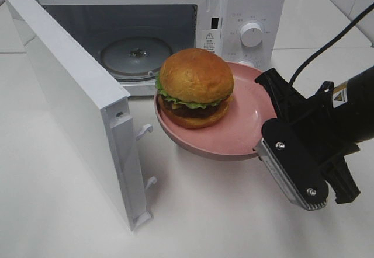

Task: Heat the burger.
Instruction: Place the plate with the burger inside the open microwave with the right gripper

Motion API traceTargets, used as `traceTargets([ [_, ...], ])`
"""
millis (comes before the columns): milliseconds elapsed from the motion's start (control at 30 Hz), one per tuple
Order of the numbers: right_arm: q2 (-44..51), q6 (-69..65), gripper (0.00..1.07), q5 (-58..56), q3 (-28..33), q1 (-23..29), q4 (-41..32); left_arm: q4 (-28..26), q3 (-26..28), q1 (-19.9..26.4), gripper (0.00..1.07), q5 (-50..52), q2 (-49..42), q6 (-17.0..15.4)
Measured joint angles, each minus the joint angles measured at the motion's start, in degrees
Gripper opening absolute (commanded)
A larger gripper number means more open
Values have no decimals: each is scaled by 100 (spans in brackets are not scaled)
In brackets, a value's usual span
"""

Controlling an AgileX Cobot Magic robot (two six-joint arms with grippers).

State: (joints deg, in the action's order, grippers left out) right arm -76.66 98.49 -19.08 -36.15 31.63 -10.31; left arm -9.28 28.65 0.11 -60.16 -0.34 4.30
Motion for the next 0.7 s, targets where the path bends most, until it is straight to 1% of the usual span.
traceTargets([
  [200,-304,-166,0,-34,-206,241,269,0,0,0,94,0,0,0],
  [367,-602,-344,0,-34,-498,401,504,0,0,0,94,0,0,0],
  [400,-710,-470,0,-34,-630,464,607,0,0,0,94,0,0,0],
  [433,-710,-470,0,-34,-630,464,607,0,0,0,94,0,0,0],
  [500,-871,-607,0,-34,-854,516,699,0,0,0,94,0,0,0],
  [700,-1146,-670,0,-34,-1175,521,710,0,0,0,94,0,0,0],
])
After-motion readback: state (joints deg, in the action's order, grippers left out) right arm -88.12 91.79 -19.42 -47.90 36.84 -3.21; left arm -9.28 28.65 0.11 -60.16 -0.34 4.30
